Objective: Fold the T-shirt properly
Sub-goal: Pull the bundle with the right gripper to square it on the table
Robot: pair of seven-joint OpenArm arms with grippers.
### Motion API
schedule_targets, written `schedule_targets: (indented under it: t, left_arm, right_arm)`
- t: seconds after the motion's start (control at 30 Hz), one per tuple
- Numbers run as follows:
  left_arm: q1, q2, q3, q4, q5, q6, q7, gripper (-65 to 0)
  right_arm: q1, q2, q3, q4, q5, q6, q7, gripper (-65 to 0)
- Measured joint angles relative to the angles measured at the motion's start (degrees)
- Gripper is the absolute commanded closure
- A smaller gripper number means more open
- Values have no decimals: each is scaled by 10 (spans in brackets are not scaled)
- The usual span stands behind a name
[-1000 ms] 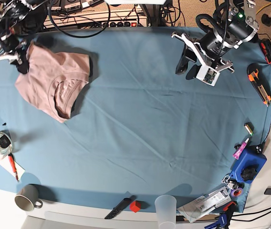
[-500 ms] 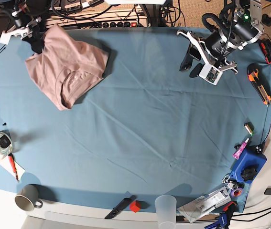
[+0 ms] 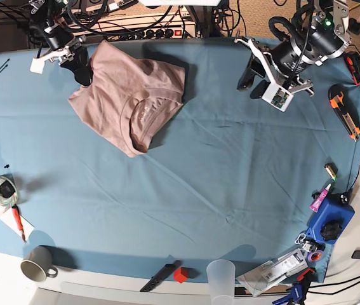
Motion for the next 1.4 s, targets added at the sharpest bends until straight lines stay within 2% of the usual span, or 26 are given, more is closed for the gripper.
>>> schedule_targets:
  t: [0.23, 0.37, 0.5, 0.57, 0.97, 1.17, 1.4]
  left_arm:
    - [0, -2, 0, 0, 4, 0, 0, -174]
    - [-14, -32, 0, 0, 4, 0, 0, -174]
    - [-37, -40, 0, 0, 16, 0, -2, -174]
    - [-33, -41, 0, 0, 19, 16, 2, -174]
    - [-16, -41, 0, 0, 5, 15, 17, -174]
    - [-16, -41, 0, 0, 0, 15, 17, -174]
    - [0, -42, 0, -1, 0, 15, 31, -174]
  right_arm:
    - [29, -2, -9, 1, -29, -14, -6, 0]
    - [42, -3, -9, -3, -44, -17, -7, 0]
    - [46, -4, -10, -4, -50, -17, -7, 0]
    - [46, -4, -10, -4, -52, -17, -6, 0]
    - [41, -6, -10, -4, -65, -14, 7, 0]
    - [19, -5, -19, -2, -62, -3, 32, 0]
    - [-26, -2, -19, 5, -18, 16, 40, 0]
